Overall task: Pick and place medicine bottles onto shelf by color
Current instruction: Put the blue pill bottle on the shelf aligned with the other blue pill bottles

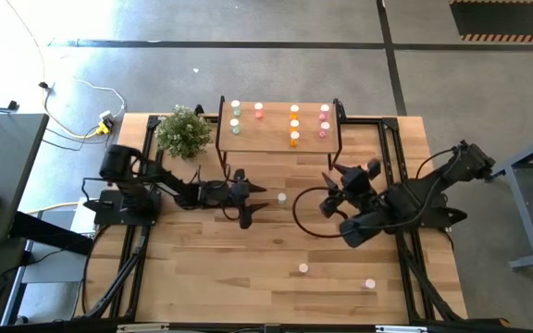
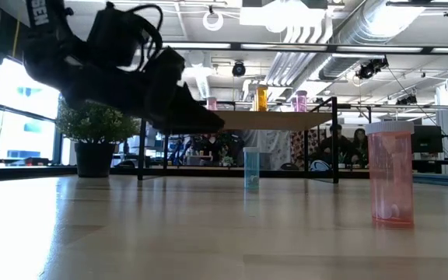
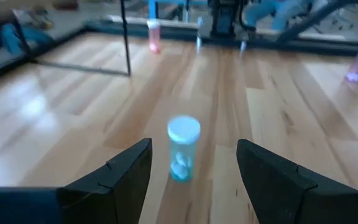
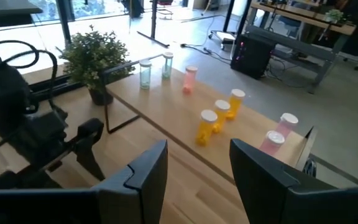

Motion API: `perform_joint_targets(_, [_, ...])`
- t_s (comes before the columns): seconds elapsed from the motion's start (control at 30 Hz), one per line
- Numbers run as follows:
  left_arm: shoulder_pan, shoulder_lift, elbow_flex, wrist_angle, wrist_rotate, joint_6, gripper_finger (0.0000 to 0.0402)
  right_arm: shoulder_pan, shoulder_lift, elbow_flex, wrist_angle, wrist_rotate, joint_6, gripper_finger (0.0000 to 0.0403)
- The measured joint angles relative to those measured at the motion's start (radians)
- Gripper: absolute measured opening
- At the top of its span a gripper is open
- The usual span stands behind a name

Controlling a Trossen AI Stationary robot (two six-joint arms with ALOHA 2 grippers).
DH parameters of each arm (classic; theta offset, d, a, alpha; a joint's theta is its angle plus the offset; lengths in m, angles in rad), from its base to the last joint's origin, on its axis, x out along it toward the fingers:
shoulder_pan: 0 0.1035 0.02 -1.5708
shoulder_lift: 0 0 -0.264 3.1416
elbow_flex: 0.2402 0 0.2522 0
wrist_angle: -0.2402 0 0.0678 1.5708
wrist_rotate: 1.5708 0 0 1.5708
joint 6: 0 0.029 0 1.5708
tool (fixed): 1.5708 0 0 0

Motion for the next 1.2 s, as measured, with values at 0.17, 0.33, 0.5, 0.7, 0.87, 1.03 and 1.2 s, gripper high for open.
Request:
perform_joint_targets(0.17, [0.024, 0.087, 0.065, -0.003, 0.047, -0.004, 0.0225, -0.023, 0.000, 0.000, -0.009, 0.000, -0.002, 0.0165])
perform_joint_targets(0.33, [0.025, 0.140, 0.106, -0.004, 0.026, -0.003, 0.0225, -0.042, 0.000, 0.000, -0.020, 0.000, -0.002, 0.0165])
perform_joint_targets(0.5, [0.031, 0.165, 0.144, -0.009, 0.035, -0.002, 0.0225, -0.054, 0.000, 0.000, -0.029, -0.005, -0.002, 0.0165])
perform_joint_targets(0.7, [0.044, 0.166, 0.185, -0.088, 0.036, -0.003, 0.0225, -0.056, 0.000, 0.000, -0.029, -0.015, 0.001, 0.0165])
perform_joint_targets(0.87, [0.053, 0.177, 0.219, -0.124, 0.073, -0.003, 0.0225, -0.056, 0.000, 0.000, -0.030, -0.019, 0.000, 0.0165])
perform_joint_targets(1.03, [0.052, 0.210, 0.247, -0.126, 0.077, -0.006, 0.0225, -0.056, 0.000, 0.000, -0.035, -0.019, -0.001, 0.0165])
perform_joint_targets(1.2, [0.054, 0.231, 0.271, -0.130, 0.076, -0.012, 0.0225, -0.056, 0.000, 0.000, -0.044, -0.021, 0.001, 0.0165])
